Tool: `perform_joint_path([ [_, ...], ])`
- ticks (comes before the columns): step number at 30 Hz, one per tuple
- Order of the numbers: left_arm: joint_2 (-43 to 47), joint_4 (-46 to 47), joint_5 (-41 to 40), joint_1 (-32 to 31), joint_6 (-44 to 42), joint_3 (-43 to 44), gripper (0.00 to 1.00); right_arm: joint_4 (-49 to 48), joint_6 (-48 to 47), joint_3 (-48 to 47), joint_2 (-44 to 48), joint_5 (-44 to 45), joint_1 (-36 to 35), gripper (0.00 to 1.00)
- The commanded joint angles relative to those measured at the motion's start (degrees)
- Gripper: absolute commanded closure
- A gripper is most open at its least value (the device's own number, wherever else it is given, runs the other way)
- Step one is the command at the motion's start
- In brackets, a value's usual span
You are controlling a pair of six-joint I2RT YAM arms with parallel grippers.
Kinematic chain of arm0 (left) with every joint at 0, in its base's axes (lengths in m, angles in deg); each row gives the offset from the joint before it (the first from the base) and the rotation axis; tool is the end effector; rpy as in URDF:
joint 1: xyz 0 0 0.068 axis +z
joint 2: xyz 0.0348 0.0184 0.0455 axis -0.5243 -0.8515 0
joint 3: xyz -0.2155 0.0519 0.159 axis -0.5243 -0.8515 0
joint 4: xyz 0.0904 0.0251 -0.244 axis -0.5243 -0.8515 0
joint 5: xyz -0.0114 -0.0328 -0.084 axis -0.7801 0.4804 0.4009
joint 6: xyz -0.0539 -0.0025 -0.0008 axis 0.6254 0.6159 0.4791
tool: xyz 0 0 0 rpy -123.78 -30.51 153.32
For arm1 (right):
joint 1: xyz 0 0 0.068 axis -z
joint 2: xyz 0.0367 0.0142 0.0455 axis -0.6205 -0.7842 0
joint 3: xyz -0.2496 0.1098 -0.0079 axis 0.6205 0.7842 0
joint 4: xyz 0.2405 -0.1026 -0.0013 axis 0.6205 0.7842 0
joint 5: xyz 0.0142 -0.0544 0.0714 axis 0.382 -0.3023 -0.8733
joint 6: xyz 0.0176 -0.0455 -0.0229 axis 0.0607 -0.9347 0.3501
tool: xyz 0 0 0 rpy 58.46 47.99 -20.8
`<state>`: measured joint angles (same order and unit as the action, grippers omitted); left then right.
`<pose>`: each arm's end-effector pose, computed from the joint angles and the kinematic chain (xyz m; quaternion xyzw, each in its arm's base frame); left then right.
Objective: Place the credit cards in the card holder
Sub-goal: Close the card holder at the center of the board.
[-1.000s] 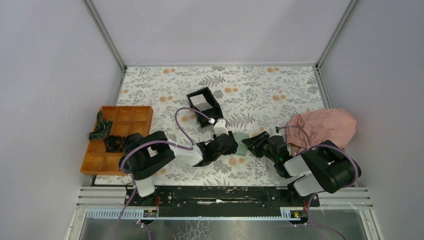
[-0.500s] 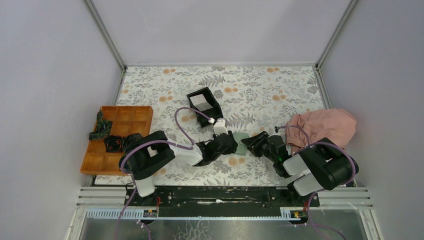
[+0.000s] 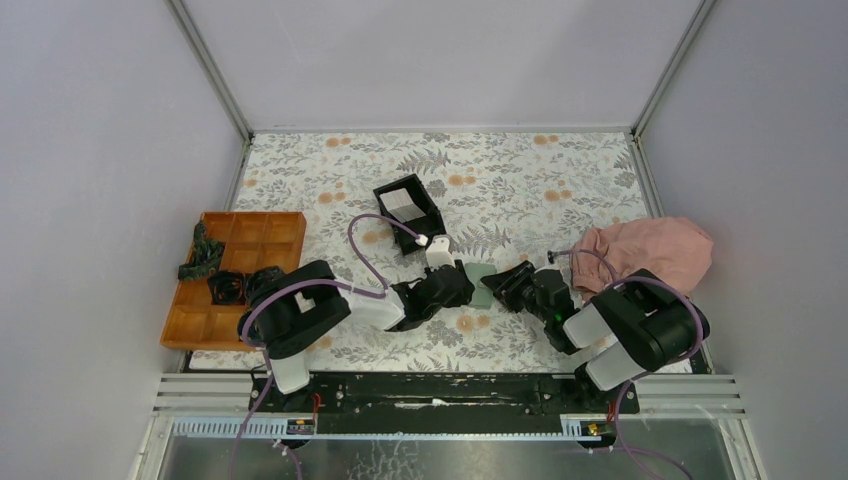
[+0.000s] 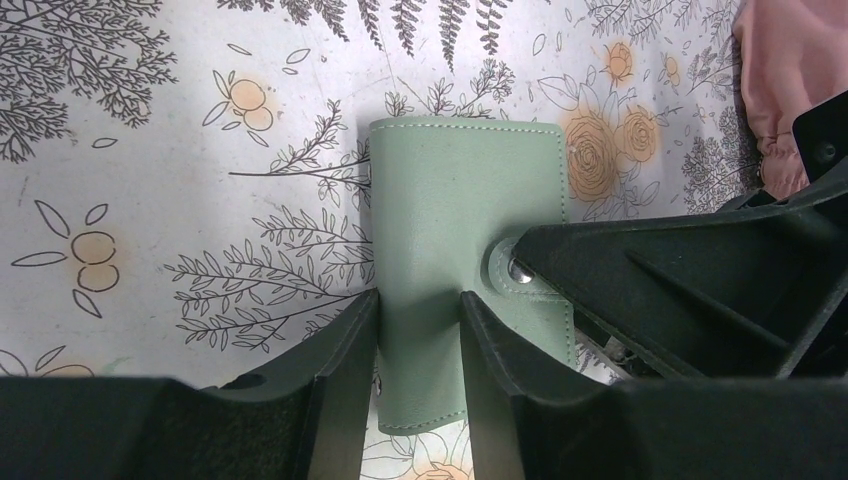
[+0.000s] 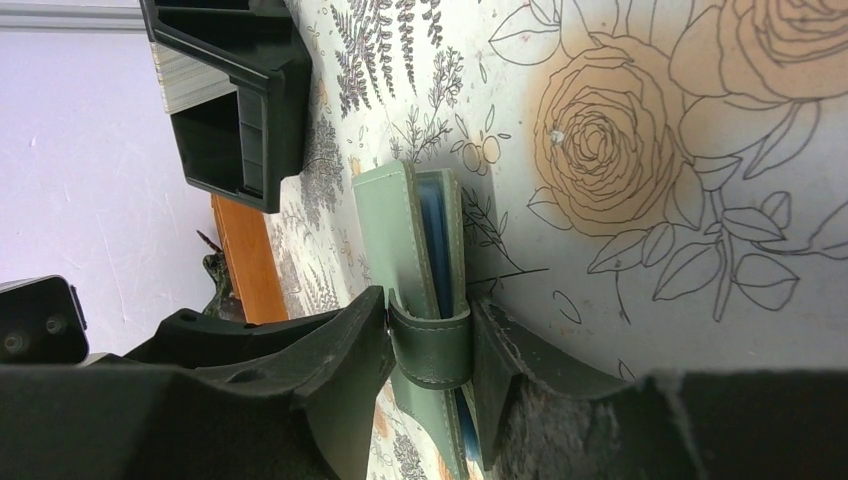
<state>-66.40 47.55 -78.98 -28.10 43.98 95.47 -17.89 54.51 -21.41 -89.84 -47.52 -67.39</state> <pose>0.1829 -0.2885 0.1234 -0.0210 0.8840 -0.2744 0.3779 0.1780 0.1013 0.1023 0.2785 0.7775 0.4472 0.3435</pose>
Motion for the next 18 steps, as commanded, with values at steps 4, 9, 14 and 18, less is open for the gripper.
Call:
perform_joint_path([
  [4,-4.1,-7.8,4.1,-0.3,-1.3,-2.0,0.6,5.4,-1.7,-0.3,-4.9,0.8,-1.9,0.57],
  [9,-4.3,-7.6,4.2,-0.2,-1.3,-2.0,0.6,4.8,-2.0,-0.4,-6.4,1.1,-2.0,0.58],
  [14,-4.3,-7.4,4.4,-0.2,-1.3,-1.9,0.61,4.8,-2.7,-0.5,-6.9,1.6,-2.2,0.59],
  [18,-4.5,-7.6,4.8,-0.2,-1.4,-1.6,0.62,5.5,-3.7,-0.6,-6.9,2.7,-2.5,0.6],
])
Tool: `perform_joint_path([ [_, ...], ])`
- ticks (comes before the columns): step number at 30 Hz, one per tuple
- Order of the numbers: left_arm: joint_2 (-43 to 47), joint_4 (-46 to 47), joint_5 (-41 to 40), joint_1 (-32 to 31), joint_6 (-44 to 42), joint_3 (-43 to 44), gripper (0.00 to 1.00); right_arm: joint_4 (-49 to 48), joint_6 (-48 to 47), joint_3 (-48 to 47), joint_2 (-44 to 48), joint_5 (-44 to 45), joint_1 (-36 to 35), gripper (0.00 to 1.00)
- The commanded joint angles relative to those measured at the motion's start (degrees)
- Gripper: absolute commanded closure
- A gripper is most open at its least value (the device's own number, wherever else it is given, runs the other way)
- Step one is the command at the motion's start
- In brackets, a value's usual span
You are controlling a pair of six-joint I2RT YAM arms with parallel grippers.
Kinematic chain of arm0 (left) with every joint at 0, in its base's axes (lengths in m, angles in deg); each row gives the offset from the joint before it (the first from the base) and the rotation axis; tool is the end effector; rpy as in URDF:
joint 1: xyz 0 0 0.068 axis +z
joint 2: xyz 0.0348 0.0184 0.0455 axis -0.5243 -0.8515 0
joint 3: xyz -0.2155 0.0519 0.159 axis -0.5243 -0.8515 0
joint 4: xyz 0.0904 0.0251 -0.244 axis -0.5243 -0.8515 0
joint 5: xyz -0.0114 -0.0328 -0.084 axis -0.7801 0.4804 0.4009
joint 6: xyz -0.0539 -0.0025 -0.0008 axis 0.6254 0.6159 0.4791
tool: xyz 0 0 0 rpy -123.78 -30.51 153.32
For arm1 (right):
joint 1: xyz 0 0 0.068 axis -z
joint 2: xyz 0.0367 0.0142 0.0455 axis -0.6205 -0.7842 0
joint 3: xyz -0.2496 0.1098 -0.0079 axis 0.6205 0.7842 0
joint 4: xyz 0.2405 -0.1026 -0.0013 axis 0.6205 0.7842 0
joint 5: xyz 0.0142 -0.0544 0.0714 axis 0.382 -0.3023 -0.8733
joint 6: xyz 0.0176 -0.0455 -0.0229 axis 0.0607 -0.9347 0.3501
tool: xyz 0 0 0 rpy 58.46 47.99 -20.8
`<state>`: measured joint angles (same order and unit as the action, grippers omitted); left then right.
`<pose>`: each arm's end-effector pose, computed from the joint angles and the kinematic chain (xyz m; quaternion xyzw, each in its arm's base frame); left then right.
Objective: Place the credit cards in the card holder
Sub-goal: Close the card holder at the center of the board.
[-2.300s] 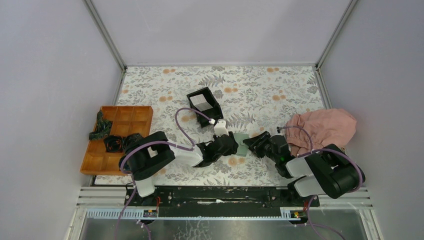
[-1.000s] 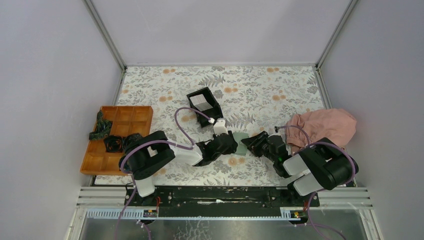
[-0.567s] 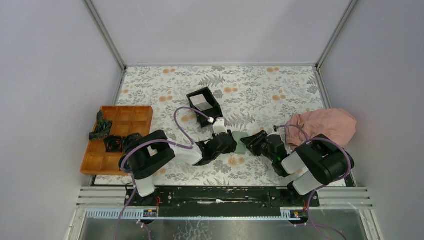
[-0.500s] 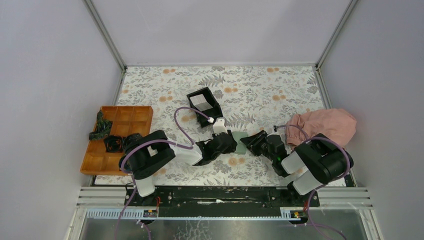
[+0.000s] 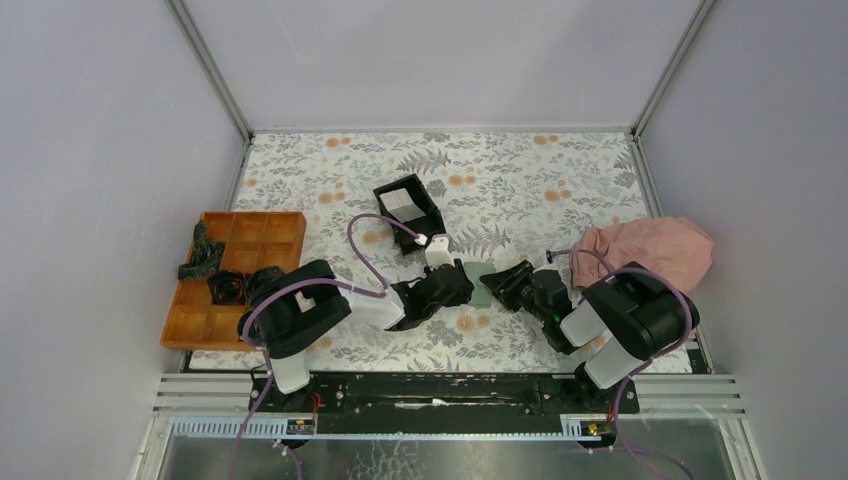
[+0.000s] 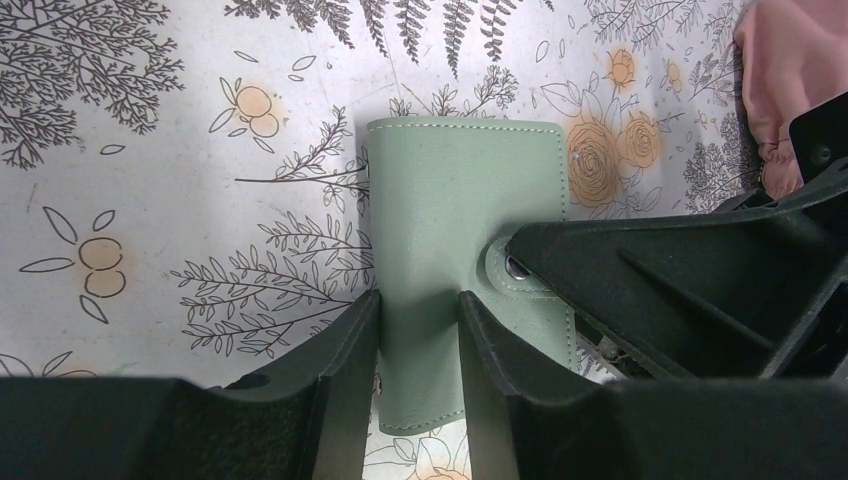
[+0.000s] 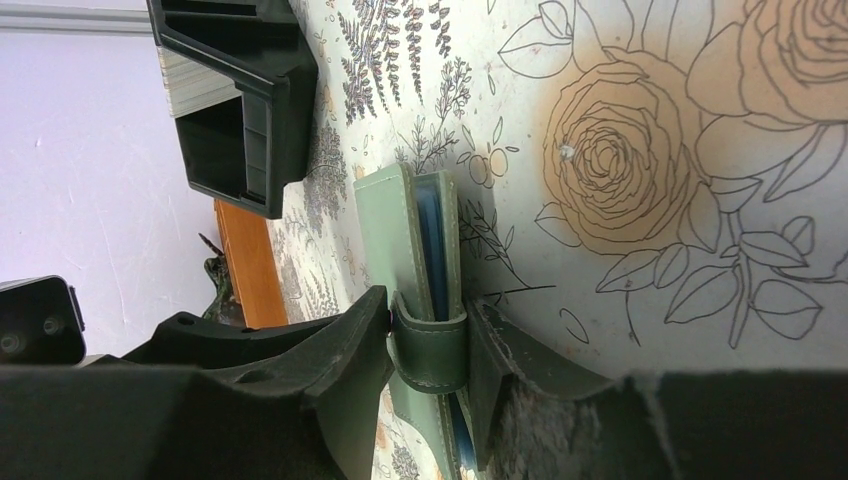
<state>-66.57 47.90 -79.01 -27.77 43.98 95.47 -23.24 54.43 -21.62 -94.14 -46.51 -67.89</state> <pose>0.1847 -0.2878 0.1230 -0.0239 0.8832 -0.2744 0.3795 0.1807 0.1042 0.0986 0.2769 0.7715 0.4507 0.3535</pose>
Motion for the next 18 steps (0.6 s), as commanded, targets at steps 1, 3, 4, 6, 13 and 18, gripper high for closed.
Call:
perform_joint_path([
  [1,-4.3,-8.0,4.8,-0.5,-1.4,-1.6,0.62,11.0,-3.9,-0.5,-3.3,2.0,-2.2,0.6],
  [3,-4.2,-8.0,4.8,-0.5,-1.5,-1.6,0.62,11.0,-4.3,-0.4,-4.3,2.4,-2.3,0.6],
  [4,-4.2,-8.0,4.9,-0.5,-1.5,-1.6,0.62,11.0,-4.4,-0.3,-4.6,2.6,-2.3,0.61],
  [6,-4.3,-7.9,5.1,-0.4,-1.6,-1.5,0.63,10.4,-4.6,-0.2,-5.2,3.0,-2.4,0.62],
  [13,-4.4,-7.6,5.6,-0.5,-1.5,-1.5,0.64,9.8,-6.0,-0.4,-7.1,4.9,-3.0,0.67],
  [18,-4.8,-7.4,6.4,-0.4,-1.7,-0.9,0.65,10.4,-7.3,-0.5,-6.8,7.3,-4.0,0.67],
])
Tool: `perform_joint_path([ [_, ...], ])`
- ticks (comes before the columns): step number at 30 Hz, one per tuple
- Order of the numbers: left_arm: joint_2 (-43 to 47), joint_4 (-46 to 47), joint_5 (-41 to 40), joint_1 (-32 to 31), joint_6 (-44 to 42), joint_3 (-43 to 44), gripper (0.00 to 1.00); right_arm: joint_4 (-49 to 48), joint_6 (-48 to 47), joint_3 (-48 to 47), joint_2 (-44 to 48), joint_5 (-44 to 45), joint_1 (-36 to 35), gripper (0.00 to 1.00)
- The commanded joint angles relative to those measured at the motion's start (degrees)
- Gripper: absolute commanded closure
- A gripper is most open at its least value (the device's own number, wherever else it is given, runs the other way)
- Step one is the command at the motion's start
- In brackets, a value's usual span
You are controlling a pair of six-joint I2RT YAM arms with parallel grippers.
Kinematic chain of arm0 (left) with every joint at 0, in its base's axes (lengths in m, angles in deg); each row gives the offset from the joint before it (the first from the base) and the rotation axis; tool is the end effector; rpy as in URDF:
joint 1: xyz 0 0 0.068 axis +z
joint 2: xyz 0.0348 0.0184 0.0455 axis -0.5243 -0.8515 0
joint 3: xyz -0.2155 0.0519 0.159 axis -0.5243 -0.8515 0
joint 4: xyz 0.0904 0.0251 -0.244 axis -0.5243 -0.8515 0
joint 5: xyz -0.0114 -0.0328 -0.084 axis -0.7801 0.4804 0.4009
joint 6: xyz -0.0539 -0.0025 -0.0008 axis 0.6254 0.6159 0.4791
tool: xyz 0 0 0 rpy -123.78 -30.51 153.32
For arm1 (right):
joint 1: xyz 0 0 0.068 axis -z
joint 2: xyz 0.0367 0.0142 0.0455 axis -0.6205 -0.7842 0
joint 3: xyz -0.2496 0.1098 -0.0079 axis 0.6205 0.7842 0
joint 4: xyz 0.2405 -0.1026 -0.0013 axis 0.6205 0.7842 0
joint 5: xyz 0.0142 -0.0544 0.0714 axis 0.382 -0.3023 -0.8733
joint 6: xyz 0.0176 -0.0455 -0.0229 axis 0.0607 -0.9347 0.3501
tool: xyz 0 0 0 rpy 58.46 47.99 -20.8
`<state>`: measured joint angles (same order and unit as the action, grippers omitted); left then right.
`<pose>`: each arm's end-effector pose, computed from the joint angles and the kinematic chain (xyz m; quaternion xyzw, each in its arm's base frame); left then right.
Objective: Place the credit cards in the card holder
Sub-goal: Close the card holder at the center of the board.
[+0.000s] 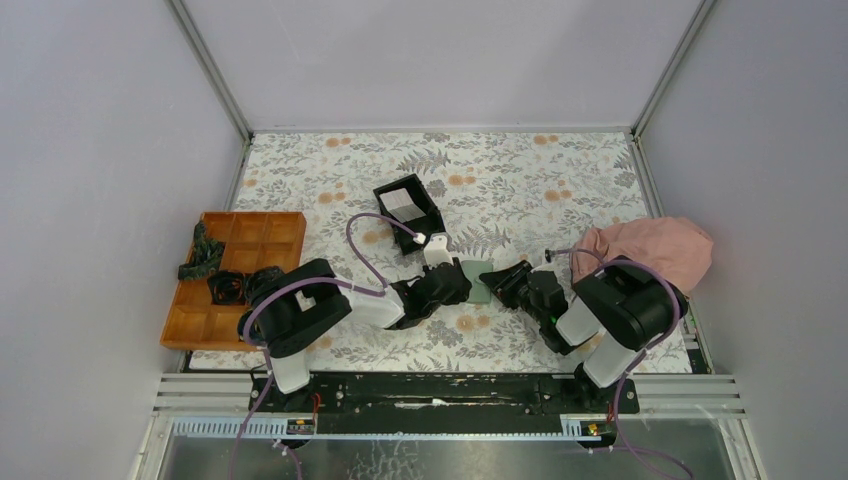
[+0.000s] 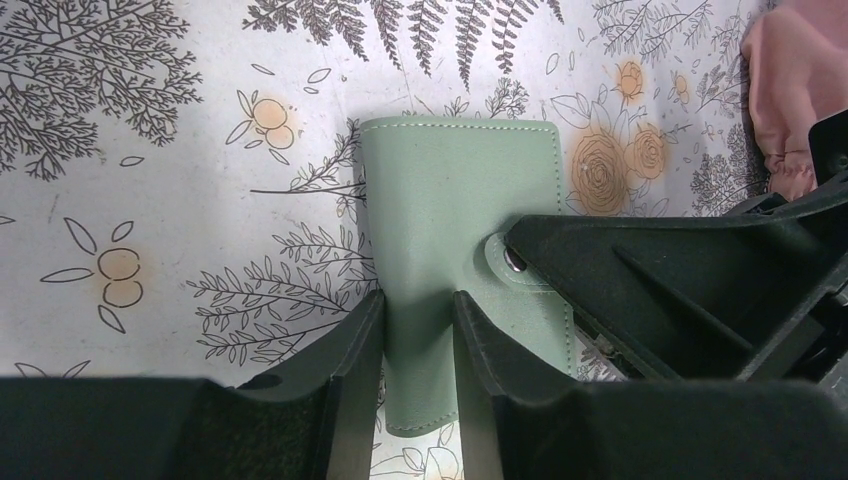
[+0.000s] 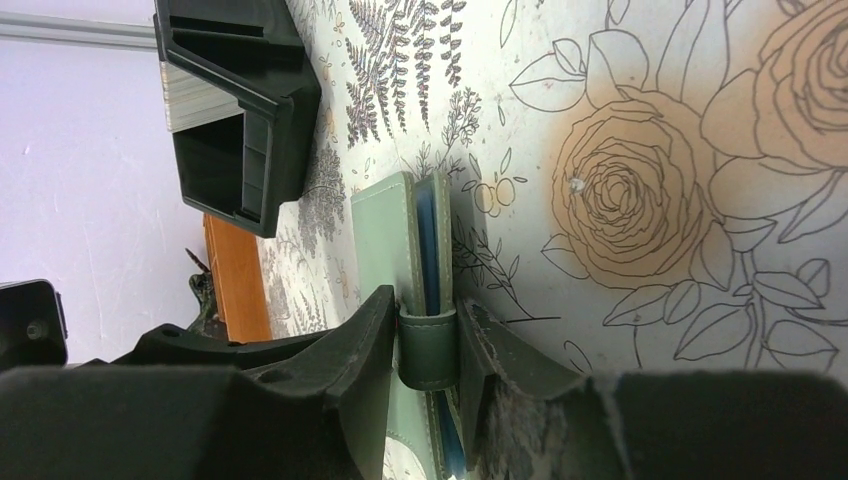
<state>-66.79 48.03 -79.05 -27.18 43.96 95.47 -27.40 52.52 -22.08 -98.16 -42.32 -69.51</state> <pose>0.1878 -0.2860 0.1219 -0.0283 0.8834 -0.2716 0.3809 0.1822 0.1089 0.0940 0.2720 0.7701 0.4339 0.3803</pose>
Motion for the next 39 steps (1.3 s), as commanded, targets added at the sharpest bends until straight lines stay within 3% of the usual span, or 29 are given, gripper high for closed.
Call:
perform_joint_path([
  [1,-4.8,-7.5,6.6,-1.0,-1.7,-0.8,0.65,15.6,-5.9,-0.4,-2.1,3.9,-2.9,0.67],
  [10,-4.4,-8.2,7.0,-0.9,-1.9,-0.1,0.65,29.8,-10.4,-4.3,5.9,12.9,-7.6,0.66],
  [19,-3.9,-9.1,7.3,-1.0,-2.2,0.2,0.68,33.9,-11.3,-6.3,5.2,18.3,-11.0,0.66],
  [39,-5.0,-8.6,10.5,-0.7,-2.4,1.1,0.79,49.3,-15.5,-15.4,3.5,41.0,-25.1,0.66],
])
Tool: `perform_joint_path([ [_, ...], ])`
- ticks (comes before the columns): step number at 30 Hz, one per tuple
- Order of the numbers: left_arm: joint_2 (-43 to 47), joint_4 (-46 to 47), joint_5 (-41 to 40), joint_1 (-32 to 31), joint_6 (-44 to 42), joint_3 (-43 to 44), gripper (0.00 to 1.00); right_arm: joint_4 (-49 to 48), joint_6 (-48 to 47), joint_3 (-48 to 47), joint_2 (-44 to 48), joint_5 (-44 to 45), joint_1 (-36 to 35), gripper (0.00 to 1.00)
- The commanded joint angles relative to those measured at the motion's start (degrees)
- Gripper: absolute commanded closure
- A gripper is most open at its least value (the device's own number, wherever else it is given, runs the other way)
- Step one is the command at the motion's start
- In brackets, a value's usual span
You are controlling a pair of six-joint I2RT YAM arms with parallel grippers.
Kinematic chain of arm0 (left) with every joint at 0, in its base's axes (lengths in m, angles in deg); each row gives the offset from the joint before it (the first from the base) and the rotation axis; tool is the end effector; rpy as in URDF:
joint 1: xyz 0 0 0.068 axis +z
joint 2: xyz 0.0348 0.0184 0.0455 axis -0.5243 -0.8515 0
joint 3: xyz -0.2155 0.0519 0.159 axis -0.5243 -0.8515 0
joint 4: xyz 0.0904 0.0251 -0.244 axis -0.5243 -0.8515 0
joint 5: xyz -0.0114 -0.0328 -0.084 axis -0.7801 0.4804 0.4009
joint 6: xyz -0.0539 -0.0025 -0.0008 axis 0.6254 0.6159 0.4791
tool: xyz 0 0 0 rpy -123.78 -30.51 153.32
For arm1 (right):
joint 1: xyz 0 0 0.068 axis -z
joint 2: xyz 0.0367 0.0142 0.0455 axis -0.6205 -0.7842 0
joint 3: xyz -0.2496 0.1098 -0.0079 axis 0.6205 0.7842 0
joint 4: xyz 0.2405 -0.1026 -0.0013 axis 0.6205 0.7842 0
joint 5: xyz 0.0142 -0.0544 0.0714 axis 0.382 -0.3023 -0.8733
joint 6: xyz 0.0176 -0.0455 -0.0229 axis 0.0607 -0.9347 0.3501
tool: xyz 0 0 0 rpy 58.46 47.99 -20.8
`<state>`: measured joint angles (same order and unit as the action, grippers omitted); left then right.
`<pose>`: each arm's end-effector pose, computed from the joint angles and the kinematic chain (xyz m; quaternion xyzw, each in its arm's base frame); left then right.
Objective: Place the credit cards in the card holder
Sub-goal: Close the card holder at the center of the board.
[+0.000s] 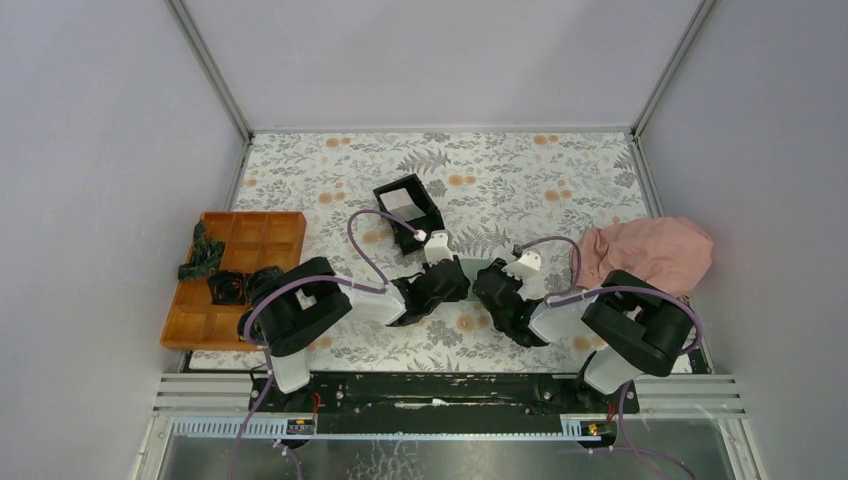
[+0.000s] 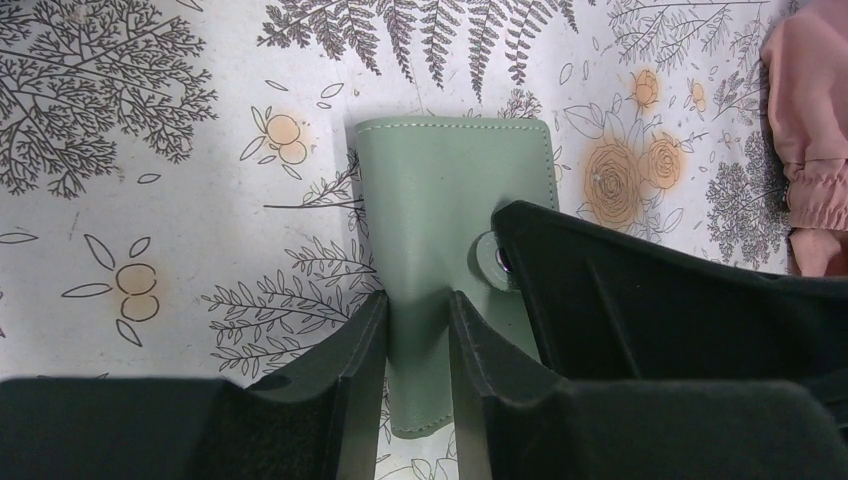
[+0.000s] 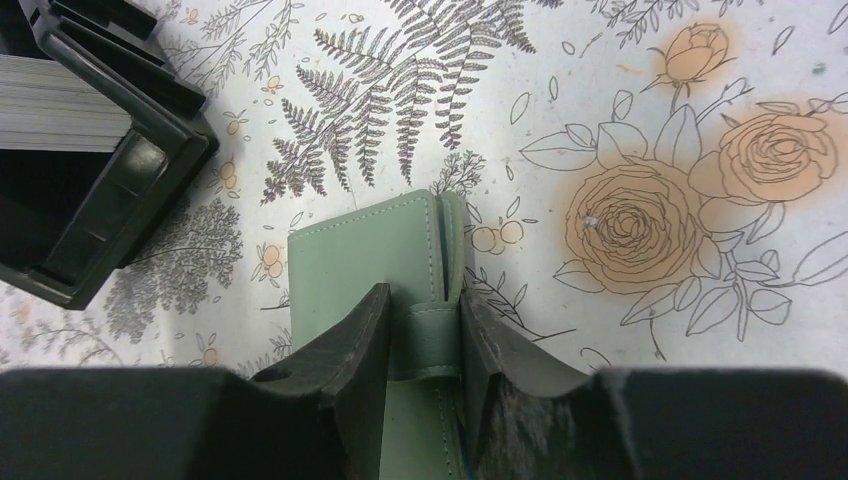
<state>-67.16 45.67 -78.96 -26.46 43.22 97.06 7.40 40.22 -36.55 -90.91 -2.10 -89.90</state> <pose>0.1936 -0.2873 0.1235 -0.0260 0.8877 -0.2595 0.3794 0.1721 0.1785 0.1176 0.2074 0.8108 0.1785 0.5175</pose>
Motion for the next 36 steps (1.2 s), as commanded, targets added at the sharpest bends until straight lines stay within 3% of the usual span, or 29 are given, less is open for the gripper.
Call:
perform_joint_path([
  [1,-4.6,-6.2,10.5,-1.4,-1.6,-0.5,0.79,15.2,-3.4,-1.5,-4.2,1.8,-5.3,0.66],
  [21,-2.1,2.7,15.2,1.5,1.1,-8.0,0.85,22.4,-2.5,-9.9,-18.5,10.3,-13.8,0.66],
  [26,-2.3,3.0,15.3,1.7,1.3,-8.5,0.84,23.1,1.0,-7.3,-14.2,9.7,-14.0,0.6],
  [29,-1.4,1.9,14.2,1.6,1.0,-8.5,0.8,22.8,0.9,-6.1,-9.5,8.8,-13.9,0.52],
  [36,0.8,-0.5,11.0,1.7,1.2,-8.7,0.53,22.0,-0.3,-4.9,0.1,7.1,-13.8,0.36],
])
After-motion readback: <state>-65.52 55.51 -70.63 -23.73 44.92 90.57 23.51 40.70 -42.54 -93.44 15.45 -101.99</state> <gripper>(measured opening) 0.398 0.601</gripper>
